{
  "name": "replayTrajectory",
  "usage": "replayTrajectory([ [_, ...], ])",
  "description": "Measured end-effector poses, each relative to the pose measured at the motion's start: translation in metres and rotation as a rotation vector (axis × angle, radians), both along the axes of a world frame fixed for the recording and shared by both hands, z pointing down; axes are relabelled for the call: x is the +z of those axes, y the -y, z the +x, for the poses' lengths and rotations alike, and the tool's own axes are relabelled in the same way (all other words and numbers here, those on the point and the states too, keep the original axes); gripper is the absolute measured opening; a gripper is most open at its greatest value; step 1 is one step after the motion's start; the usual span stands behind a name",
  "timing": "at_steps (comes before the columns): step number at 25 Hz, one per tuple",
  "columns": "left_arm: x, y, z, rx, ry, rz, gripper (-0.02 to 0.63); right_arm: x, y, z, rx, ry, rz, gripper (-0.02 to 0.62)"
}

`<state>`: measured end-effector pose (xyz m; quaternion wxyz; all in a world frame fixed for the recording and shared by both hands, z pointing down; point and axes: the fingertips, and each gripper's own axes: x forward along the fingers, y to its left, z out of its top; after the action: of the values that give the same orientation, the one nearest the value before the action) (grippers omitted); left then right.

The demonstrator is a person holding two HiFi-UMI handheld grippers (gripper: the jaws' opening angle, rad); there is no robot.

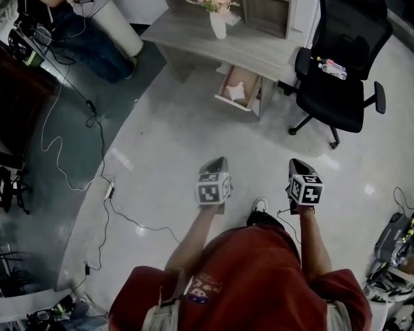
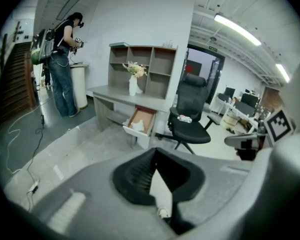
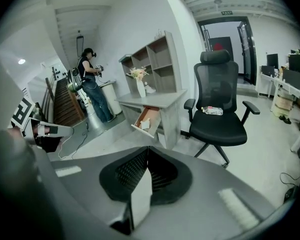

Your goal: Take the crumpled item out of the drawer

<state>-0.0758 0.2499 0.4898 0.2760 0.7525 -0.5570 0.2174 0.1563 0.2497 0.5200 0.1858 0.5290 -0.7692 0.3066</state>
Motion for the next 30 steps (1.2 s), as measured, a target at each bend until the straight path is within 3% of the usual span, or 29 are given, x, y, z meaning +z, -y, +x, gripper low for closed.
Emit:
replayTrajectory([
  [17, -0.006, 0.104, 0.049, -0.041, 0.038, 0.007, -0.003, 0.002, 0.115, 0.037, -0.055, 0.041, 0.01, 0.002],
  [30, 0.012, 0.149, 0.057, -0.015, 0.036, -0.02, -0.003, 0.017, 0.16, 0.04, -0.042, 0.053, -0.002, 0.002],
])
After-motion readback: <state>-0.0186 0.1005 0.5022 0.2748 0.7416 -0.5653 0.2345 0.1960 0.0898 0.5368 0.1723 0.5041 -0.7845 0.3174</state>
